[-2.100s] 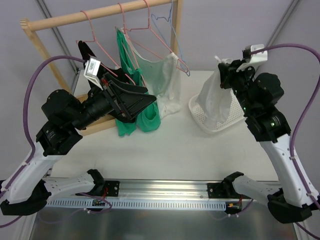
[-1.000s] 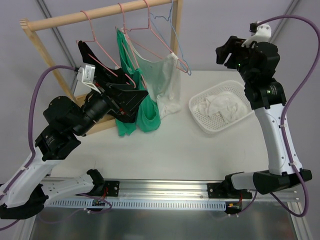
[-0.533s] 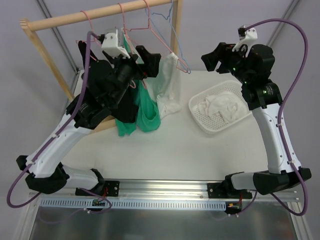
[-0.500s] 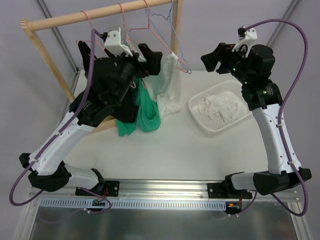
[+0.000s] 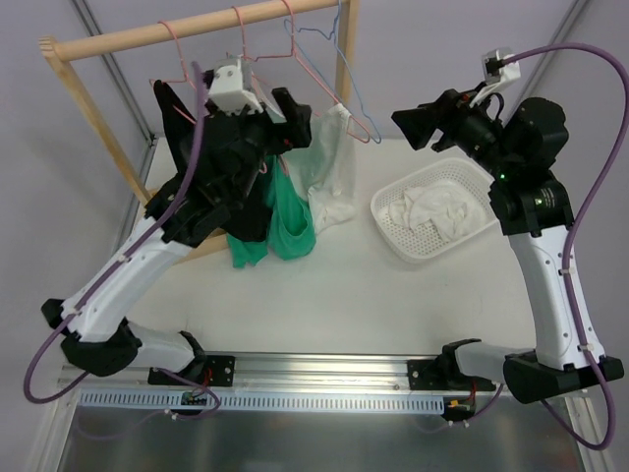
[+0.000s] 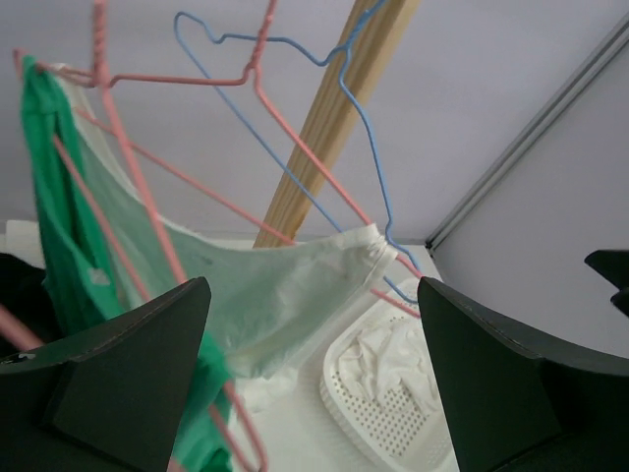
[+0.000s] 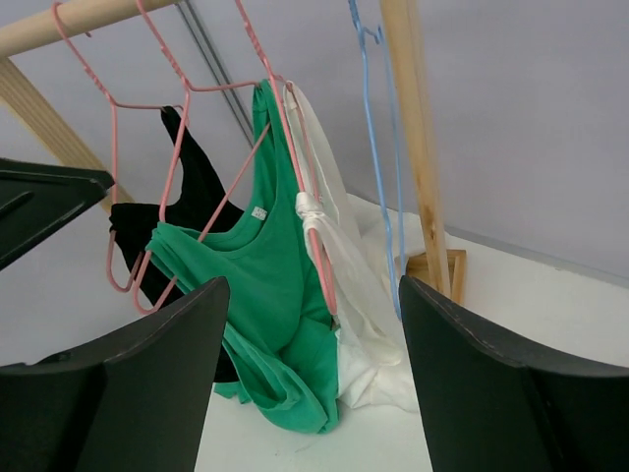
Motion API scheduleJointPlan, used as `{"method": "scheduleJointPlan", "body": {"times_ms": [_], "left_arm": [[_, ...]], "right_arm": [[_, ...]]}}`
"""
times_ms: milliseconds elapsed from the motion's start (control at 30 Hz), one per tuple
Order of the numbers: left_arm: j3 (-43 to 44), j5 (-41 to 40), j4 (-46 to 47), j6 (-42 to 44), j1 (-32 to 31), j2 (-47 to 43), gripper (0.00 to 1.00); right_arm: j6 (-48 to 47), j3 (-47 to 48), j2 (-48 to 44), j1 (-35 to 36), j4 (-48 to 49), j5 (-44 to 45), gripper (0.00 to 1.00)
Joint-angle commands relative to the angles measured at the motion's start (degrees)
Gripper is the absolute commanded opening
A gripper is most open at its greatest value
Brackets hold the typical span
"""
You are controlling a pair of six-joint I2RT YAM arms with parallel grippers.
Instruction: Remove the tank top from the hanger
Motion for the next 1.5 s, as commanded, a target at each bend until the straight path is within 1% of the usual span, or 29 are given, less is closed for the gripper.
{"method": "scheduleJointPlan", "body": {"times_ms": [0,33,100,200,233,267,367,400,467,500,567,633,767,833,933,1067,1100,1200,1467], "left_arm": [[-5.86,-3.32,2.16,-2.49,0.17,-13.37,0.89],[-9.36,-4.28,2.16,-2.67,0.17,-15.24,0.90],[-12.11,-4.82,2.16,-2.58,0.17,-20.15,0.91],[-16.41,-7.10,2.07,-1.09,0.17,-24.29,0.91],[-17.04,-8.41,1.99,-0.13,0.17,-24.75,0.92],[-17.48,-11.47,1.98,0.66,0.17,-25.19,0.92],[-17.14,-16.06,1.98,4.79,0.17,-24.05,0.95],[-16.52,-18.59,1.98,7.85,0.17,-22.22,0.96],[-13.45,-22.12,1.98,10.68,0.17,-19.58,0.97],[-12.22,-26.49,1.98,13.30,0.35,-16.78,0.98],[-8.09,-28.63,1.90,15.78,1.05,-13.95,0.99],[-5.37,-28.29,1.90,15.88,2.81,-11.23,0.99],[-2.98,-27.06,1.81,15.88,6.23,-8.32,0.99],[-1.67,-27.50,1.90,17.80,7.64,-6.74,0.99],[-1.66,-26.62,1.72,18.43,9.05,-5.33,0.99],[-2.89,-25.39,1.46,16.58,11.68,-4.89,0.99],[-3.33,-24.78,1.37,14.49,12.21,-4.80,0.99],[-4.47,-22.76,1.19,12.28,14.14,-4.54,0.99],[-4.21,-19.50,0.05,9.11,16.70,-1.38,0.99]], "right_arm": [[0.82,-0.59,-2.42,0.22,2.85,-2.39,0.75],[0.82,-1.03,-2.69,0.22,2.76,-2.48,0.75],[0.99,-1.56,-2.95,0.22,2.85,-2.22,0.75],[1.25,-2.26,-2.86,0.22,2.85,-2.57,0.76],[1.26,-2.35,-2.86,0.22,2.85,-2.66,0.76],[1.26,-2.70,-2.78,0.22,2.94,-2.75,0.76],[1.43,-2.88,-2.69,0.22,3.11,-2.92,0.75],[1.43,-2.97,-2.69,0.22,3.03,-2.75,0.76],[0.90,-2.97,-2.78,0.22,3.20,-2.57,0.76],[0.82,-2.71,-2.69,0.14,3.20,-2.49,0.76],[0.38,-2.53,-2.60,0.14,3.11,-2.66,0.77],[0.46,-2.27,-2.51,0.14,3.11,-2.75,0.77],[1.25,-2.35,-2.51,0.14,3.11,-3.71,0.77],[1.34,-2.44,-2.60,0.22,3.11,-3.89,0.77],[1.52,-2.79,-2.86,0.14,3.11,-4.33,0.77],[1.61,-2.97,-2.95,0.22,3.11,-4.59,0.77],[1.78,-2.97,-3.04,0.14,3.11,-4.86,0.77],[1.96,-3.06,-3.21,0.14,3.11,-5.30,0.77],[2.05,-3.58,-3.39,0.14,3.11,-5.74,0.77]]}}
